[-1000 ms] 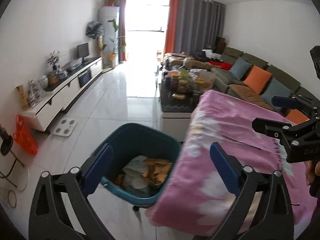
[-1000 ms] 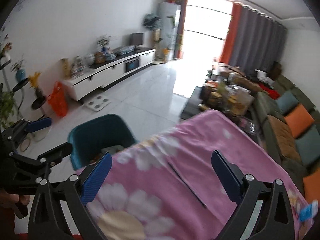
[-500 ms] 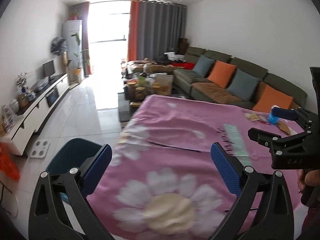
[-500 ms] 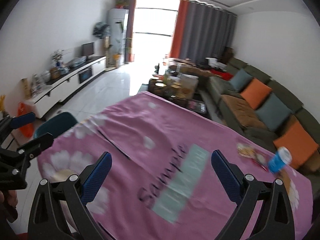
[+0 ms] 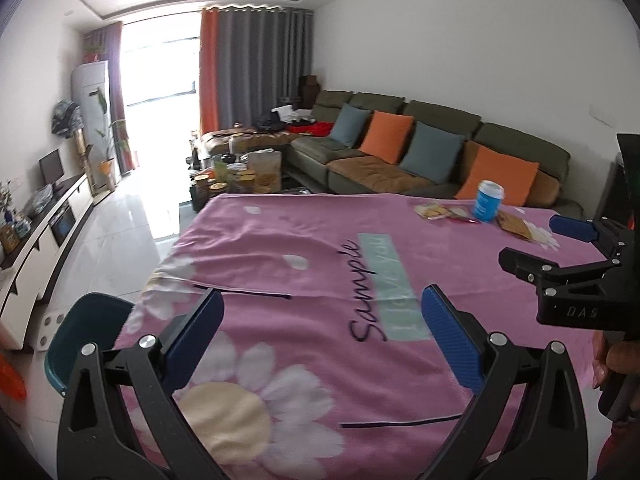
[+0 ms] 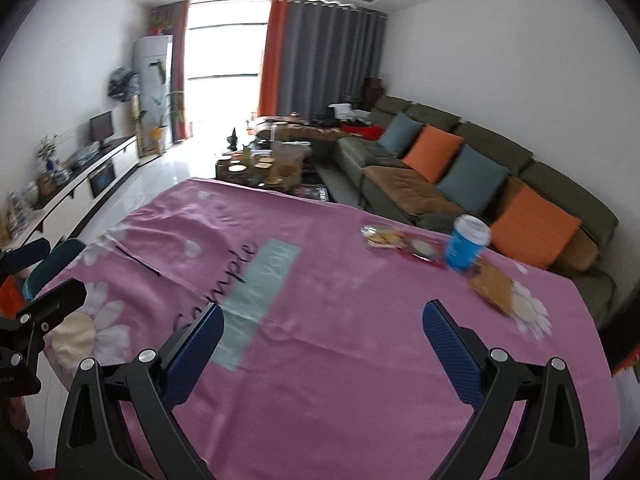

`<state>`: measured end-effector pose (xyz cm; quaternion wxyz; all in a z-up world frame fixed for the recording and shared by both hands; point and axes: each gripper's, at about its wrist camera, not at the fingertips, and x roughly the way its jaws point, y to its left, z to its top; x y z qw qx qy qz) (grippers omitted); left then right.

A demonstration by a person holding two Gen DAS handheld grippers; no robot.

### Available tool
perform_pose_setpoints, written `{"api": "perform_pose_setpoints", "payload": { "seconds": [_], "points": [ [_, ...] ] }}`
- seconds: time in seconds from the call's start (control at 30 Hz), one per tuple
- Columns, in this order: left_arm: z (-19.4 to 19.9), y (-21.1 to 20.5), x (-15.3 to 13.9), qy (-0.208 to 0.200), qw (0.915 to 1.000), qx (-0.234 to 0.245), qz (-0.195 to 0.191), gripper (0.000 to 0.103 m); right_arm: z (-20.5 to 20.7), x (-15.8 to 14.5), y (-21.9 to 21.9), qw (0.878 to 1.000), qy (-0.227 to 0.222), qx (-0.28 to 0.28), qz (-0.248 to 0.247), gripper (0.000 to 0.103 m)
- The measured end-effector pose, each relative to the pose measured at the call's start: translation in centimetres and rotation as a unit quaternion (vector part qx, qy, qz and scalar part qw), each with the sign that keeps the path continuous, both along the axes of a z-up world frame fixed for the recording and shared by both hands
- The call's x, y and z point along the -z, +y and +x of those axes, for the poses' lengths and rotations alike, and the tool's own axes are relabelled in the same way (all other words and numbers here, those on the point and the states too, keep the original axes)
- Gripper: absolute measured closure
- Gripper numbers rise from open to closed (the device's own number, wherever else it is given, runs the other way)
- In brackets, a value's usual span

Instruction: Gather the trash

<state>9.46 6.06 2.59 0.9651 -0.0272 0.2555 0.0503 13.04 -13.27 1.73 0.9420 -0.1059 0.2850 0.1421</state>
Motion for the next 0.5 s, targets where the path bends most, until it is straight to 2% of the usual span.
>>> {"api": "perform_pose_setpoints", "payload": {
  "seconds": [0.5],
  "points": [
    [-1.3, -3.2, 1.4, -0.002, 0.9993, 0.037, 0.003, 0.006, -3.7, 1.6, -7.0, 0.994, 0.004, 0.105, 0.024, 0.007]
  ]
}}
